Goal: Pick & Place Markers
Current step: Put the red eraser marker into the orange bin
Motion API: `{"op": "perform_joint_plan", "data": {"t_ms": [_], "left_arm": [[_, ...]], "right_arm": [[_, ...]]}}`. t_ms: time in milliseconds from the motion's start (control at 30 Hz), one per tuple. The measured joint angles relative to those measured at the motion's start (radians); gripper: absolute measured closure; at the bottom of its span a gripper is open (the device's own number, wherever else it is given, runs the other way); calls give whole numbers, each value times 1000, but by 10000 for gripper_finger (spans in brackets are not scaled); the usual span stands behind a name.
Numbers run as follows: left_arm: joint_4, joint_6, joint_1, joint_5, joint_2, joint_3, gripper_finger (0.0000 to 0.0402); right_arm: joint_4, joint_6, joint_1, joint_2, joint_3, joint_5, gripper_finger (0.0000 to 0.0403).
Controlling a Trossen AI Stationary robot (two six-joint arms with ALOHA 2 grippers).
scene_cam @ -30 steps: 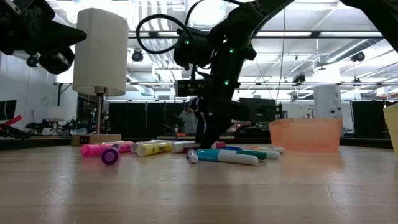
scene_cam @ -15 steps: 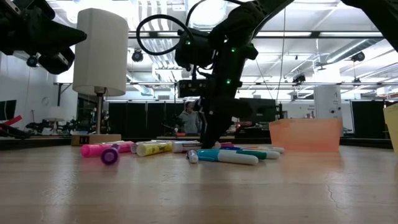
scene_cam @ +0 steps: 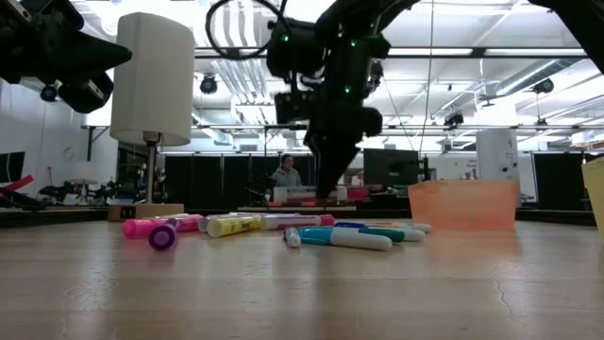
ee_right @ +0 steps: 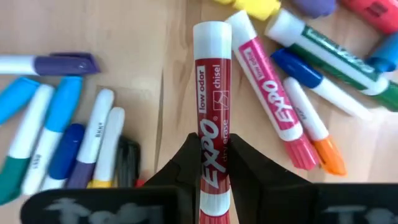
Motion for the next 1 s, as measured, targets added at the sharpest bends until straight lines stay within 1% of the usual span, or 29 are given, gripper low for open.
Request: {"op": "perform_joint_plan", "data": {"t_ms": [100, 333, 567, 767, 900, 1000], "left_arm": [[0, -4, 0, 0, 0, 0, 402], [-3, -10, 0, 1, 8, 0, 402], [-3, -11, 0, 0, 9, 0, 402], [-3, -11, 0, 0, 9, 0, 402], [-3, -11, 0, 0, 9, 0, 402], [-3, -11, 0, 0, 9, 0, 402]], "right_arm": [[0, 40, -4, -40, -1, 5, 355], [-13, 195, -44, -151, -36, 24, 355], [-130, 383, -94, -276, -99, 85, 355], [-174, 483, -129, -400, -222, 180, 355], [-171, 546, -171, -493, -318, 277, 355], [-164, 601, -223, -553, -395, 293, 355]]}}
